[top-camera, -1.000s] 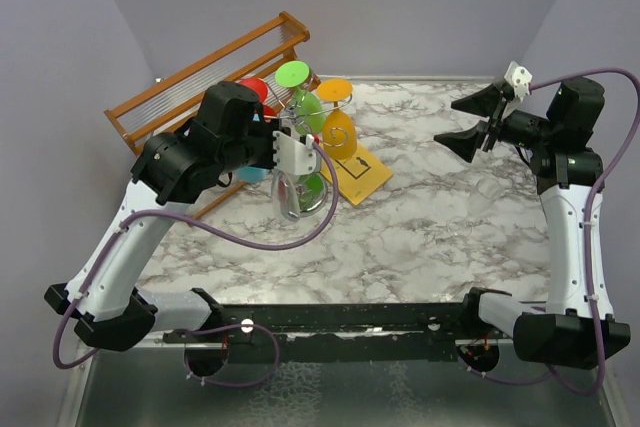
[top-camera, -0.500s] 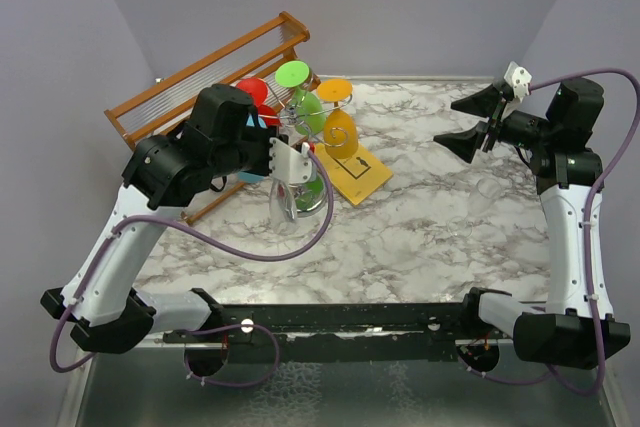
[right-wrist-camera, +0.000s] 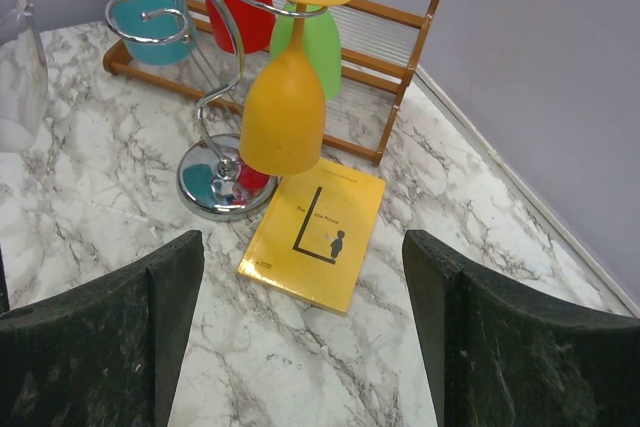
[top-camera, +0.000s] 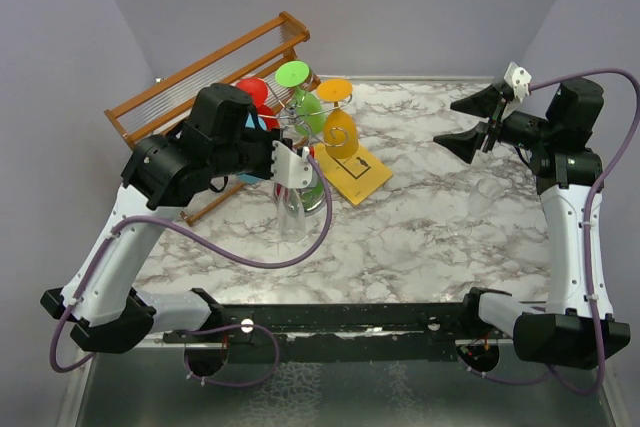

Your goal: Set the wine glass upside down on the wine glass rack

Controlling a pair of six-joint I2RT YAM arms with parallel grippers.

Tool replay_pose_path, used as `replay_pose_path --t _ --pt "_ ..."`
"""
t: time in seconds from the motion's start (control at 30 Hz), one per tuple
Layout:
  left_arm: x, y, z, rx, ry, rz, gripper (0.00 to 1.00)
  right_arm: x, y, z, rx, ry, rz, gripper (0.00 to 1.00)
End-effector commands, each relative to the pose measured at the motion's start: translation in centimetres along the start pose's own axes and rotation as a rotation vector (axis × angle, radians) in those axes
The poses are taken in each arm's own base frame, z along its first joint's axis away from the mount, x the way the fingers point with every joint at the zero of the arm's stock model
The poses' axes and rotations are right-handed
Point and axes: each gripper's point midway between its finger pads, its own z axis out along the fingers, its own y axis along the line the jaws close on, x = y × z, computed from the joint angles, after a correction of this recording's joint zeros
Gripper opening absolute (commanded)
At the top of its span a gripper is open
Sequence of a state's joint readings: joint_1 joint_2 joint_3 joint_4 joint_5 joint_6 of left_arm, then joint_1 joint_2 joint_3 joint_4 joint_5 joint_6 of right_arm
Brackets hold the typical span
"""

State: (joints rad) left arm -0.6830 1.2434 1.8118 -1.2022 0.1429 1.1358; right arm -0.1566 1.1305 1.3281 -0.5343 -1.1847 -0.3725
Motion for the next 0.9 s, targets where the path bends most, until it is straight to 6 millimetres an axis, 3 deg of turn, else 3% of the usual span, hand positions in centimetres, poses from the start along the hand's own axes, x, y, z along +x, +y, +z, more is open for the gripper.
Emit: replay_pose_path --t 0.0,0.23,0.87 --pt "-1.4 0.4 0.6 -0.004 -0.066 0.016 0.00 -0.3 1.0 -0.2 -0.026 -0.010 -0.013 0.80" --pt "-1.1 0.2 1.8 0.014 -0.056 0.012 0.01 -0.3 0.9 -0.3 -0.023 -0.007 -0.020 0.80" --pt "-0.9 -1.0 2.2 0.062 -0.050 -0.001 0.21 0.6 0.6 -0.7 0.022 0.035 -0.026 0.80"
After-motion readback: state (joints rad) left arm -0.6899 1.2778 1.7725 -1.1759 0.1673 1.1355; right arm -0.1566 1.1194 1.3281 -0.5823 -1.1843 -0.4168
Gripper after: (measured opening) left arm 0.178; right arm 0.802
